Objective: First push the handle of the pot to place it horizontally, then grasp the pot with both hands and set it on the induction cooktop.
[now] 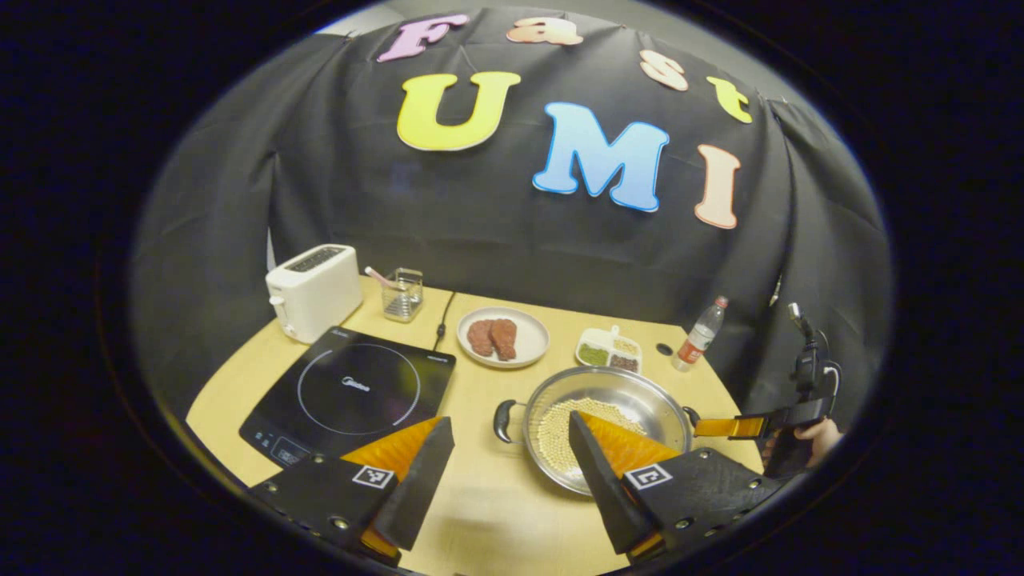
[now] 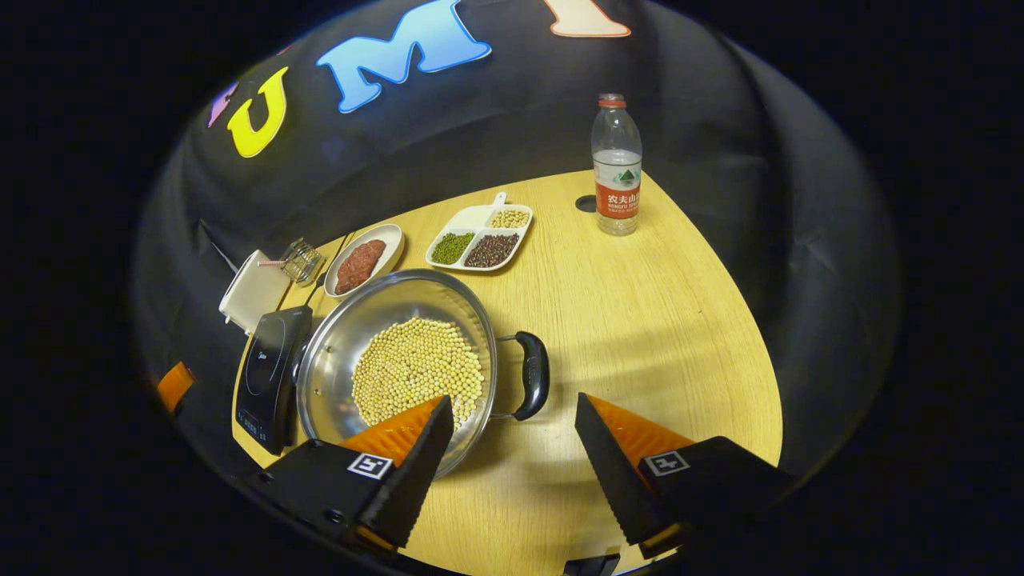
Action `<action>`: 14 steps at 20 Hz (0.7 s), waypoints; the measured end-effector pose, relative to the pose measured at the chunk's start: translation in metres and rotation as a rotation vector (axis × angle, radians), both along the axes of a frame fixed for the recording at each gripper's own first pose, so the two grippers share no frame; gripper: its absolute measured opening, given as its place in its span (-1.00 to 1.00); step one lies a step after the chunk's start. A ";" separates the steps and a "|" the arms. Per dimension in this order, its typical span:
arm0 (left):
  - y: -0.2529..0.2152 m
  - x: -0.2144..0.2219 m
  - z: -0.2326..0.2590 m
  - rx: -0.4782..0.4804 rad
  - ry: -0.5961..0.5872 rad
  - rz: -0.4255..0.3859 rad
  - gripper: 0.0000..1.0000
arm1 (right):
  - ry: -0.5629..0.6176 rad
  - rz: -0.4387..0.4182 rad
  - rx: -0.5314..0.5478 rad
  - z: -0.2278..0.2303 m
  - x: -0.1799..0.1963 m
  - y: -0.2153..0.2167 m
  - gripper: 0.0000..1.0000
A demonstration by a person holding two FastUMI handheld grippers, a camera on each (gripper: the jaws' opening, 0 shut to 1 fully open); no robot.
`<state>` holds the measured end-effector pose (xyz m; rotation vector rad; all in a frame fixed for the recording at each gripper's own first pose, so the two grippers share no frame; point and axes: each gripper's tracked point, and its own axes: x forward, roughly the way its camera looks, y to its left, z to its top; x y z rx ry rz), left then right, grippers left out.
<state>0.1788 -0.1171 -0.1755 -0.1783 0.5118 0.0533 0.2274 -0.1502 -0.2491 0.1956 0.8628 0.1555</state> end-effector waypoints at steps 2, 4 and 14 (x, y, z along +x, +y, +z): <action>-0.002 0.017 -0.009 -0.020 0.032 -0.039 0.77 | -0.020 -0.004 0.004 0.009 0.006 0.003 0.96; -0.004 0.037 -0.021 -0.017 0.067 -0.070 0.77 | -0.030 -0.009 0.019 0.014 0.012 0.007 0.96; -0.010 0.096 -0.127 -0.065 0.275 -0.202 0.77 | 0.024 -0.041 0.040 -0.021 0.046 0.014 0.96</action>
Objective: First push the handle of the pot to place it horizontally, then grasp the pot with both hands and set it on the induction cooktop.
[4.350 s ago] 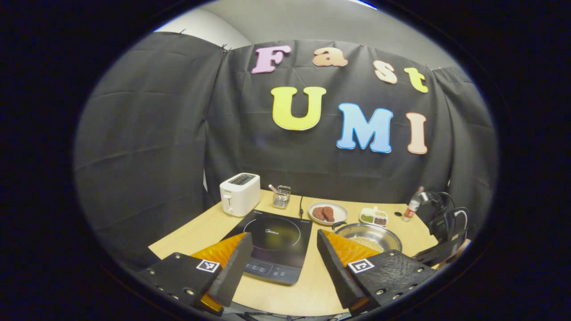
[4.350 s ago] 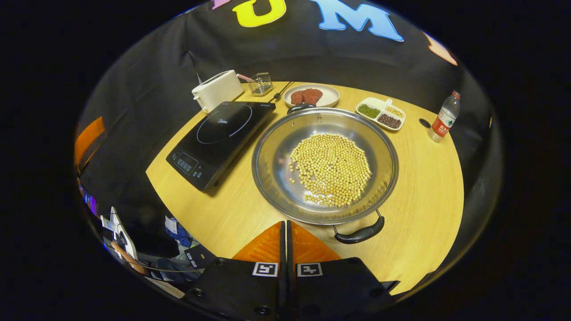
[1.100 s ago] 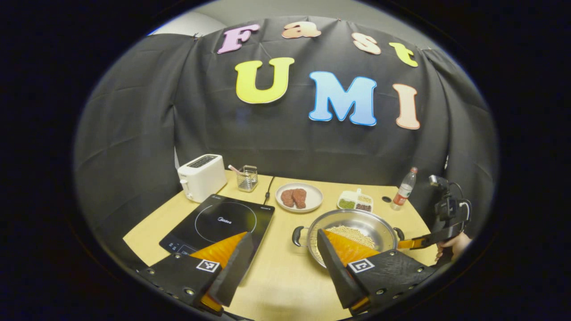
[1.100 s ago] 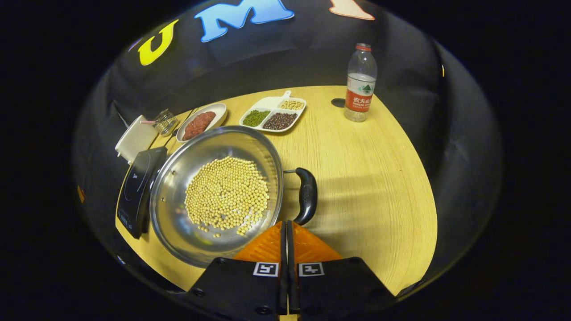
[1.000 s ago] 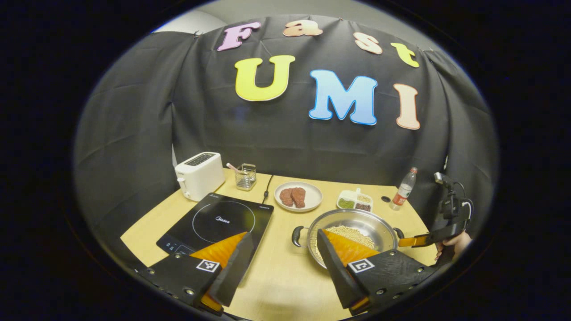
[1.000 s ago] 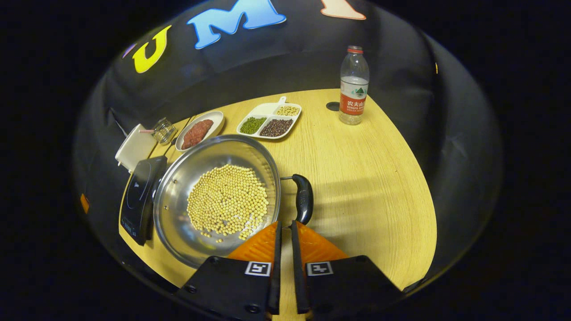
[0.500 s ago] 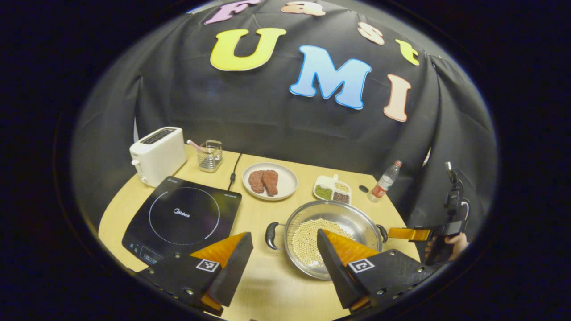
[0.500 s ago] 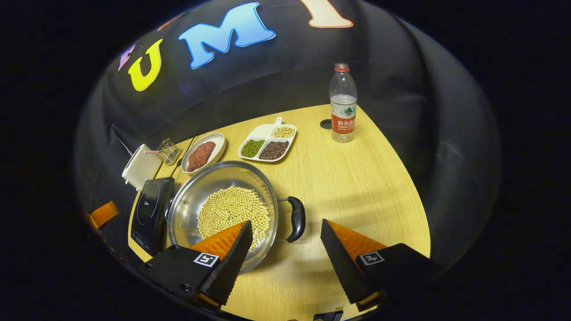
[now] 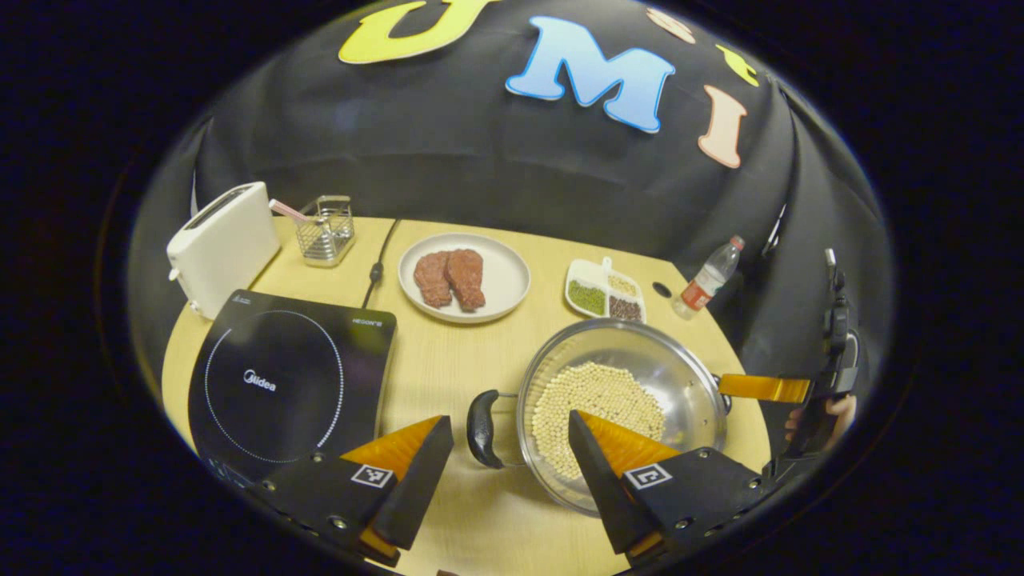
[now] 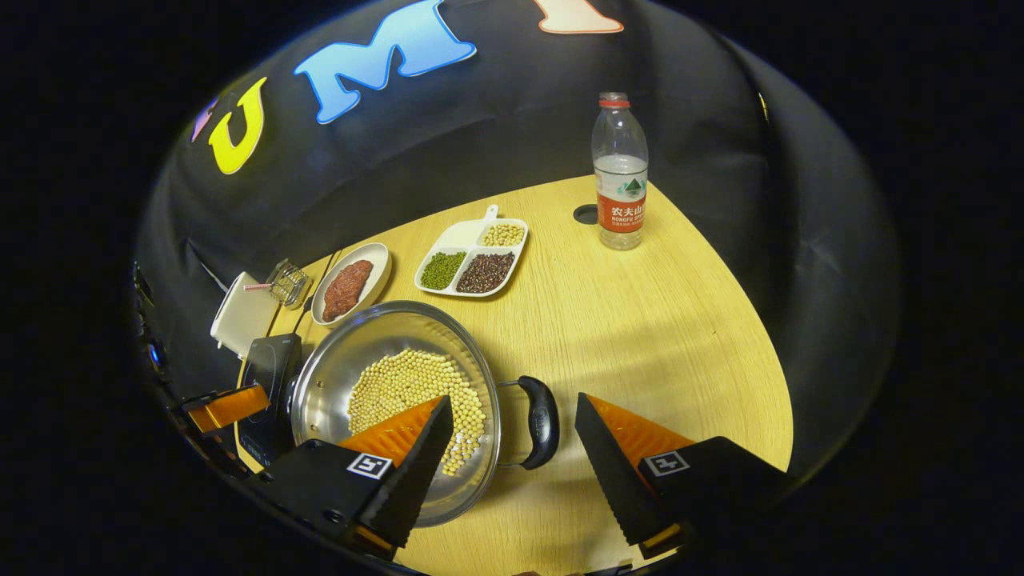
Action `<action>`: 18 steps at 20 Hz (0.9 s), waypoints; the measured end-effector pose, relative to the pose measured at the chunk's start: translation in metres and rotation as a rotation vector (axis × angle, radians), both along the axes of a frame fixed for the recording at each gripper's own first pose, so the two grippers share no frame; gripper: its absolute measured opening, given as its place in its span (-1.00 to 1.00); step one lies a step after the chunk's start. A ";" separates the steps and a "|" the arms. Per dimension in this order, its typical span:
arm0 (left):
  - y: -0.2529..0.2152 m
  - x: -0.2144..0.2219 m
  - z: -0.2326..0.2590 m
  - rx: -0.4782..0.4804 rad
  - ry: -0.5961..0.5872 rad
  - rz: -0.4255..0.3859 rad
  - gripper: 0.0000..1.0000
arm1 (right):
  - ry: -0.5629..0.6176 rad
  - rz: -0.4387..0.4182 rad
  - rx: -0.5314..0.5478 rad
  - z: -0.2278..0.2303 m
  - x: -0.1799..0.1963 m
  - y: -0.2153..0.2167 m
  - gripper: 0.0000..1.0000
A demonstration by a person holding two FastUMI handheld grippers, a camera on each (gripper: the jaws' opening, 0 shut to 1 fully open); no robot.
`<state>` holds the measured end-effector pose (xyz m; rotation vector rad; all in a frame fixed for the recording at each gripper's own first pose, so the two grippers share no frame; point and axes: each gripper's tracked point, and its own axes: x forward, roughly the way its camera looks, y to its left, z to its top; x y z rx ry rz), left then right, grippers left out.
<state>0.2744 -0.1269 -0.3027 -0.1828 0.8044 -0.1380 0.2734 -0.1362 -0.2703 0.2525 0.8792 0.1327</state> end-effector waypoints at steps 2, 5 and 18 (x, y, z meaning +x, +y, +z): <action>-0.004 0.007 -0.023 -0.047 0.035 0.003 0.77 | 0.015 0.001 -0.001 -0.010 0.004 0.002 0.96; -0.006 0.013 -0.048 -0.111 0.087 0.030 0.77 | 0.046 0.009 -0.006 -0.026 0.006 0.007 0.96; -0.013 0.027 -0.081 -0.180 0.151 0.035 0.10 | 0.087 -0.014 -0.012 -0.056 0.006 0.009 0.39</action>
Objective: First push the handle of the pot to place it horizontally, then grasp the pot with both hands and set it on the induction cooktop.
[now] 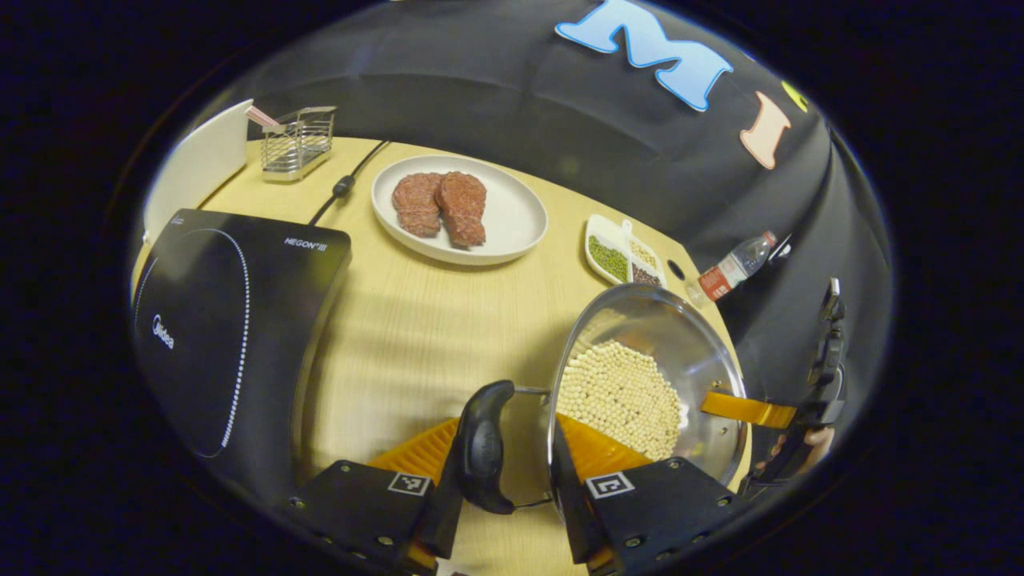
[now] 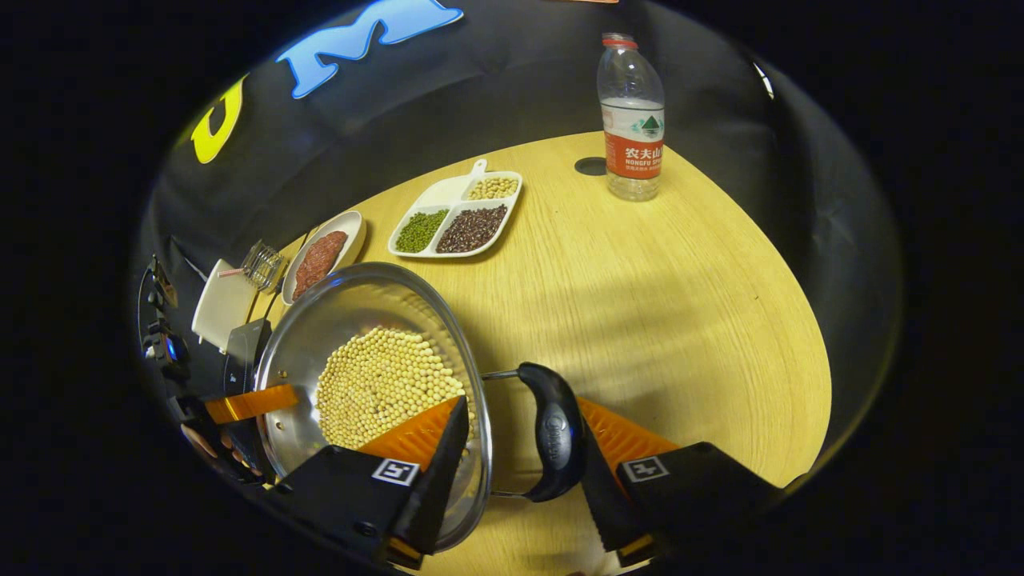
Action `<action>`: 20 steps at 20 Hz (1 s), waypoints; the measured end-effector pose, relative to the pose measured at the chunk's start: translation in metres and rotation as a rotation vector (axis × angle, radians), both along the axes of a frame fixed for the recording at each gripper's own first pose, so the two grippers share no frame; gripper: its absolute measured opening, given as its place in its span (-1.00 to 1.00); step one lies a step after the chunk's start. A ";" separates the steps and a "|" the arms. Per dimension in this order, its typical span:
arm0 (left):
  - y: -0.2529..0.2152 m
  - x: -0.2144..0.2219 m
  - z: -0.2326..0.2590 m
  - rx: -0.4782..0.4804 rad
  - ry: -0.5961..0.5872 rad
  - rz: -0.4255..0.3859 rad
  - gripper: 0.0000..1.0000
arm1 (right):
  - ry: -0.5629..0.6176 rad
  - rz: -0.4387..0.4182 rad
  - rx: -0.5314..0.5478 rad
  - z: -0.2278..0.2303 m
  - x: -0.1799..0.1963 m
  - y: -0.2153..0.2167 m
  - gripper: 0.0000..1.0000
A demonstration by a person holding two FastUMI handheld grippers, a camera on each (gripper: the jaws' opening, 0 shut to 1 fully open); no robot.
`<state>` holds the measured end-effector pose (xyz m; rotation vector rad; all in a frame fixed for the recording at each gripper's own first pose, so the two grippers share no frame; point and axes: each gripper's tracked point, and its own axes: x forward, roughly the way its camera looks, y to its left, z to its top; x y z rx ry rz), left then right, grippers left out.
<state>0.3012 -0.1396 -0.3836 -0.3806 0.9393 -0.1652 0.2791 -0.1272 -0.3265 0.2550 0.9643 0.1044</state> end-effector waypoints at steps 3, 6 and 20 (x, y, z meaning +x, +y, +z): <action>-0.004 -0.006 -0.004 -0.064 0.050 0.011 0.06 | 0.000 0.004 0.015 -0.001 0.000 -0.001 0.12; -0.006 -0.007 -0.003 -0.124 0.068 0.022 0.00 | 0.015 0.003 0.021 -0.002 -0.004 0.000 0.14; -0.001 -0.048 0.021 -0.078 0.049 0.008 -0.14 | 0.047 0.008 0.057 0.009 -0.056 0.008 0.00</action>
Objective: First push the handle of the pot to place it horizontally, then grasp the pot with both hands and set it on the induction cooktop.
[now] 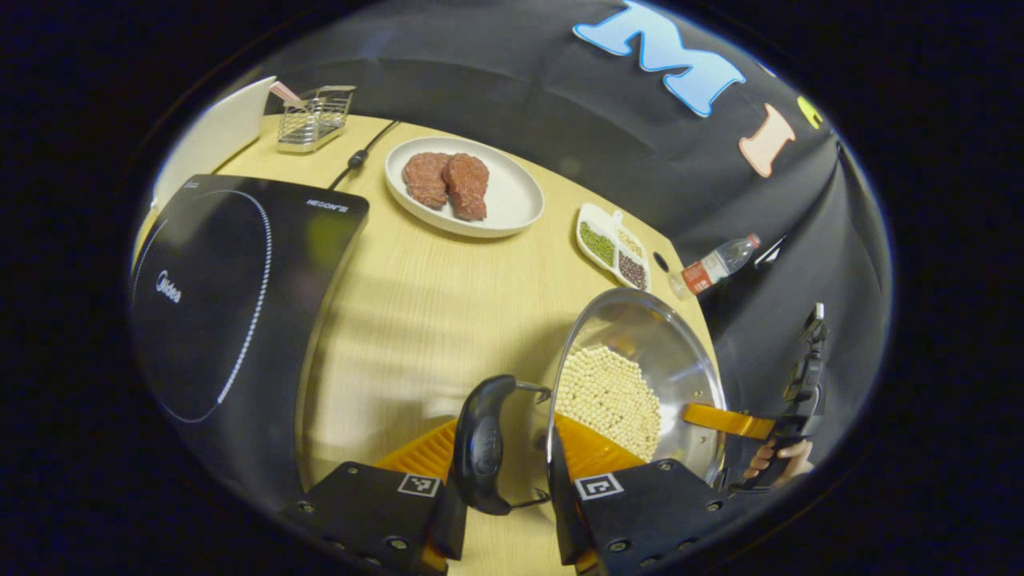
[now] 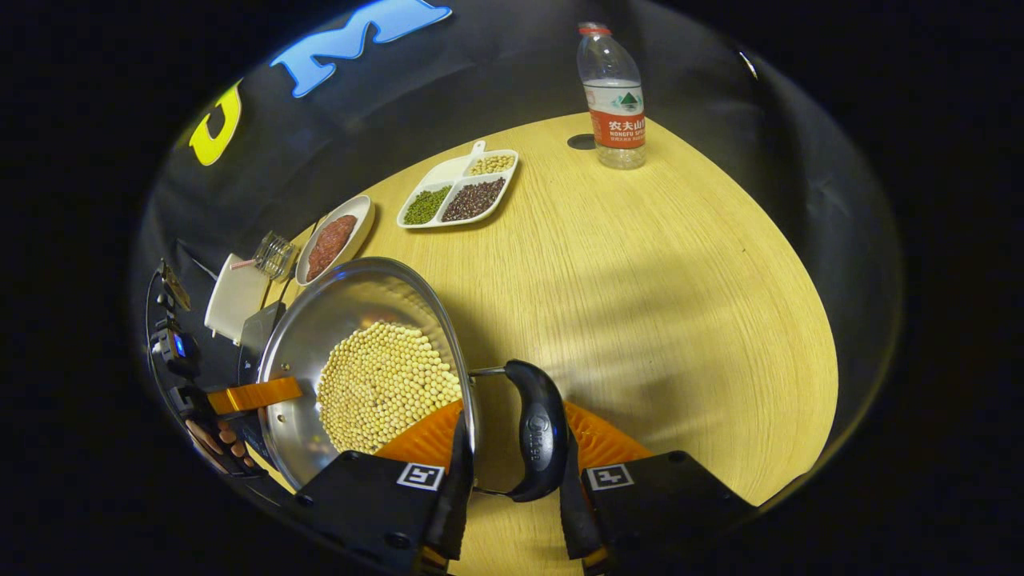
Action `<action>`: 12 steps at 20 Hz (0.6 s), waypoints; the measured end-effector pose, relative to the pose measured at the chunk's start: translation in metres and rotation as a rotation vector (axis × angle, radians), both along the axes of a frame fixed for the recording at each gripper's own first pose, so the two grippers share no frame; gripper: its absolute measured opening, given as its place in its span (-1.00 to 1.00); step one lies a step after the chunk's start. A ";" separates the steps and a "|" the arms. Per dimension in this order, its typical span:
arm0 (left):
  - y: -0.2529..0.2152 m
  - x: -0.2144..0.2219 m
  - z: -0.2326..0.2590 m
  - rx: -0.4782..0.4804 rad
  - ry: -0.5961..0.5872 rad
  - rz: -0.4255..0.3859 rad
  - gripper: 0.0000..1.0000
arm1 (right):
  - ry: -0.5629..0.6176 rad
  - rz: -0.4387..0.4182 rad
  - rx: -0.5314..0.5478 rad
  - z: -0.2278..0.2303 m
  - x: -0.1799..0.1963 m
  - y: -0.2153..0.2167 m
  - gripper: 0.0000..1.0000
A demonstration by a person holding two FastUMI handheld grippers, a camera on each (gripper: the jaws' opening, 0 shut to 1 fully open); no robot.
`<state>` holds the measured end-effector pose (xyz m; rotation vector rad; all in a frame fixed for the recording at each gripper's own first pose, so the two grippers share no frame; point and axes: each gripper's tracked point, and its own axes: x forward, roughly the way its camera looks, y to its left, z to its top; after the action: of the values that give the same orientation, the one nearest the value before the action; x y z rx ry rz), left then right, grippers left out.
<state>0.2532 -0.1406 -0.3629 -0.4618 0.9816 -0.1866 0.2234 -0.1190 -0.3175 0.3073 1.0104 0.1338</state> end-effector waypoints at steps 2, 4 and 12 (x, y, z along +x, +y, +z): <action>0.002 -0.018 0.009 -0.006 -0.006 0.009 -0.09 | -0.006 0.011 -0.014 0.008 -0.015 0.001 0.00; 0.003 -0.034 0.015 -0.019 -0.009 0.018 -0.16 | -0.015 0.020 -0.022 0.018 -0.030 0.004 0.00; 0.025 -0.099 0.047 -0.050 -0.049 0.052 -0.09 | -0.058 0.038 -0.060 0.054 -0.088 0.025 -0.06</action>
<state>0.1541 -0.1152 -0.3157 -0.5259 0.9174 -0.1756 0.1352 -0.0942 -0.2632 0.2285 0.9610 0.1461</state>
